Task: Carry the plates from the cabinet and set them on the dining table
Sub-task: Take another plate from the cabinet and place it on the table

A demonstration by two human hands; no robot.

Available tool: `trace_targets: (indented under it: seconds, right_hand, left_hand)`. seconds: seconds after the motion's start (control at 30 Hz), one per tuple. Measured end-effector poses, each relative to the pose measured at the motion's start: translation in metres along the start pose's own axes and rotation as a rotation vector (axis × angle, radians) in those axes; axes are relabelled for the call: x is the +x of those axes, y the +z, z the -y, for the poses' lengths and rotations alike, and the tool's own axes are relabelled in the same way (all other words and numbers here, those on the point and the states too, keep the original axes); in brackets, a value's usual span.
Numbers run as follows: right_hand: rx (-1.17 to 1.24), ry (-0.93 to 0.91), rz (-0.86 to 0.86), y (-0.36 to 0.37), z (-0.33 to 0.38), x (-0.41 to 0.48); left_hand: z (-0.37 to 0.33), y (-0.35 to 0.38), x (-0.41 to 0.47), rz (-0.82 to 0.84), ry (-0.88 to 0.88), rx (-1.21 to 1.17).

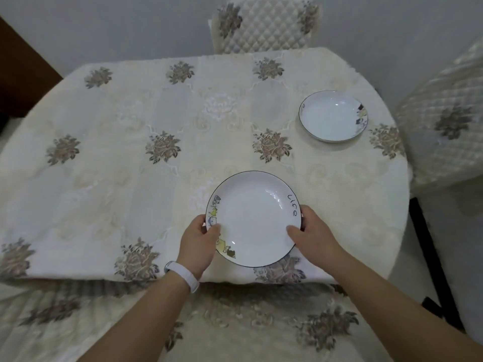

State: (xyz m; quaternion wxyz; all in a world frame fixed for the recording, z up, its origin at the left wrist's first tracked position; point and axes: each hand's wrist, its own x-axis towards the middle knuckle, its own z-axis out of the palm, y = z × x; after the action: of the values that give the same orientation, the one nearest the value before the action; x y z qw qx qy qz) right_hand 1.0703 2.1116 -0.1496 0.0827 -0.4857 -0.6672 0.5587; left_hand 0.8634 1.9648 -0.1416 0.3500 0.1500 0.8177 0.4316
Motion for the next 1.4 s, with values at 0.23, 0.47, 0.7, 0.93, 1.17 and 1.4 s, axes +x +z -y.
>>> trace_targets:
  seconds: [0.23,0.47,0.7,0.93,1.17,1.4]
  right_hand:
    - [-0.113,0.055,0.016,0.001,-0.034,0.032]
    - [-0.161,0.083,-0.011,0.003,-0.056,0.050]
    - [-0.184,0.076,-0.012,0.002,-0.057,0.051]
    - [-0.269,0.051,-0.014,-0.008,-0.049,0.041]
    - [-0.523,-0.235,-0.036,-0.033,-0.013,0.016]
    - [-0.781,-0.737,0.005,-0.020,0.055,-0.025]
  left_hand:
    - [0.022,0.026,0.024,0.031,-0.079,0.036]
    - [0.036,0.043,0.035,0.047,-0.080,0.108]
    - [0.035,0.045,0.036,0.033,-0.089,0.171]
    - [0.028,0.031,0.027,0.100,-0.169,0.118]
    - [0.017,-0.002,-0.015,-0.017,0.033,0.266]
    - [0.007,-0.046,-0.086,-0.137,0.431,0.608]
